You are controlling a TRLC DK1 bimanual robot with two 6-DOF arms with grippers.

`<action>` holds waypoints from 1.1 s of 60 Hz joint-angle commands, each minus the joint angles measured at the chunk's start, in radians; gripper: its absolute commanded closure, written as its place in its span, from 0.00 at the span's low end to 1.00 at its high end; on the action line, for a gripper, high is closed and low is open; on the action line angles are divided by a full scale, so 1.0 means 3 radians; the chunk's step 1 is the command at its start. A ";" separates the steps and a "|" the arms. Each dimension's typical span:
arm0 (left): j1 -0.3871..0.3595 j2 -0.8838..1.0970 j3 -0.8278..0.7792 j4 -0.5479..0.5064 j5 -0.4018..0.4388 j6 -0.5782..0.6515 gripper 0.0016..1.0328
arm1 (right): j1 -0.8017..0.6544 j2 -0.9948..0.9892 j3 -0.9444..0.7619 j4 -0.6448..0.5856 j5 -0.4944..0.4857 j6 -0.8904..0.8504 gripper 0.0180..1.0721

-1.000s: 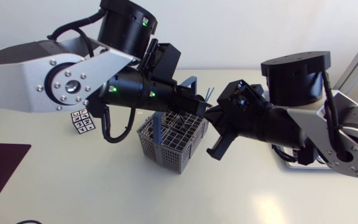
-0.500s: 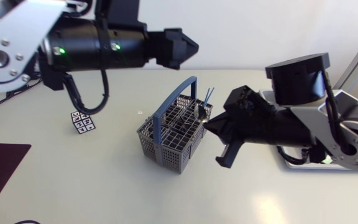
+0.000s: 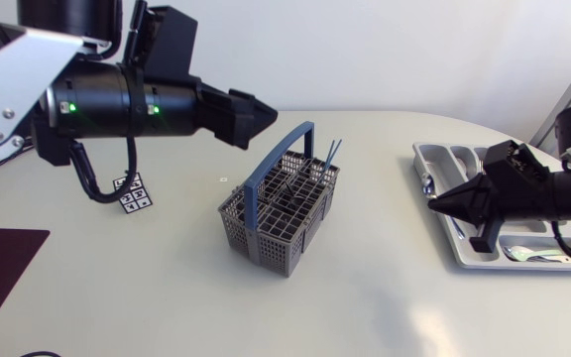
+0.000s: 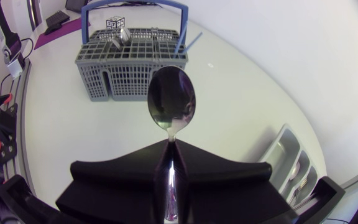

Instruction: Transfer all utensils from the basket to the drawer tray.

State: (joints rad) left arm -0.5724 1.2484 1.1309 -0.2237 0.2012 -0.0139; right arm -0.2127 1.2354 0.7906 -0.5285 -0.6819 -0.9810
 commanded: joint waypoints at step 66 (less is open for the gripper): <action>-0.0531 -0.0142 -0.0753 -0.0241 -0.0466 0.0859 0.16 | -0.1868 0.2033 0.0893 0.0028 0.1158 -0.3403 0.67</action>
State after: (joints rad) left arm -0.7174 1.2171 0.9424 -0.2882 0.0692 0.2180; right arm -0.7742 1.8275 1.0927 -0.5350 -0.3431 -1.9617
